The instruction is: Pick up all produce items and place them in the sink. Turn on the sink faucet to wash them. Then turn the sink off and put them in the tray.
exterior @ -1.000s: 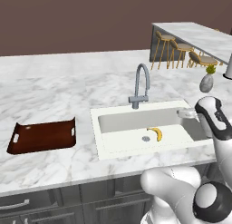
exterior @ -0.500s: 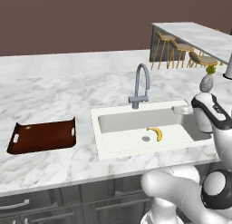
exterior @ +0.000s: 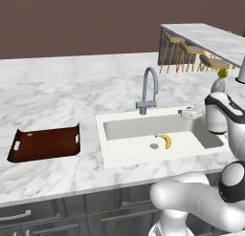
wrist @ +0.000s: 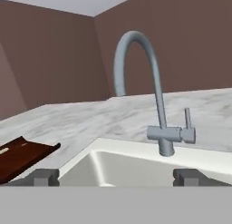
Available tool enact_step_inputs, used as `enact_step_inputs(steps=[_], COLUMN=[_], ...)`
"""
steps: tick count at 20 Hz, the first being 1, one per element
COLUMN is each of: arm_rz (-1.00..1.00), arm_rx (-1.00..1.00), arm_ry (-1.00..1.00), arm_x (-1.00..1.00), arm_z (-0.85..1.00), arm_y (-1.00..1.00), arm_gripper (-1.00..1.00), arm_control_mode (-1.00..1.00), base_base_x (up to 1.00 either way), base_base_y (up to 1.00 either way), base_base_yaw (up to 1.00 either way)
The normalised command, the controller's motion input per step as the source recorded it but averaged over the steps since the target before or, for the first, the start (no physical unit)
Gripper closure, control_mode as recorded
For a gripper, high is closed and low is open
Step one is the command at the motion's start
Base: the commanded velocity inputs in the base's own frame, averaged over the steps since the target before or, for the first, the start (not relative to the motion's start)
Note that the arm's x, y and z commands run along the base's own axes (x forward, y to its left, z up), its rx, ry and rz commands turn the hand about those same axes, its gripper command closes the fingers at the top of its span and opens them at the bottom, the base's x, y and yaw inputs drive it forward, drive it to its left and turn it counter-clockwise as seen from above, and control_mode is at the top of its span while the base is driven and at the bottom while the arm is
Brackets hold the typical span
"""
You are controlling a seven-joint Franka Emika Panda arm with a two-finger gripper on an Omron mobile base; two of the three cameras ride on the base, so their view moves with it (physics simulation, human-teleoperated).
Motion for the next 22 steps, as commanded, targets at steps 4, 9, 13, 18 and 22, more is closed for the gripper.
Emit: enact_step_inputs(steps=[4,9,13,18,22], arm_rz=[0.13,0.13,0.13,0.05,0.0], arm_rx=[0.0,0.0,0.0,0.0,0.0], arm_ry=[-0.08,-0.08,-0.06,-0.04,-0.01], arm_x=[0.31,0.3,0.28,0.26,0.23], arm_z=[0.0,0.0,0.0,0.0,0.0], arm_y=[0.11,0.13,0.1,0.01,0.0], arm_gripper=[-1.0,-1.0,-1.0,-1.0,-1.0], arm_control_mode=[-1.0,-1.0,-1.0,-1.0,-1.0], base_base_x=[0.0,0.0,0.0,0.0,0.0], base_base_y=[0.0,0.0,0.0,0.0,0.0], base_base_yaw=[0.0,0.0,0.0,0.0,0.0])
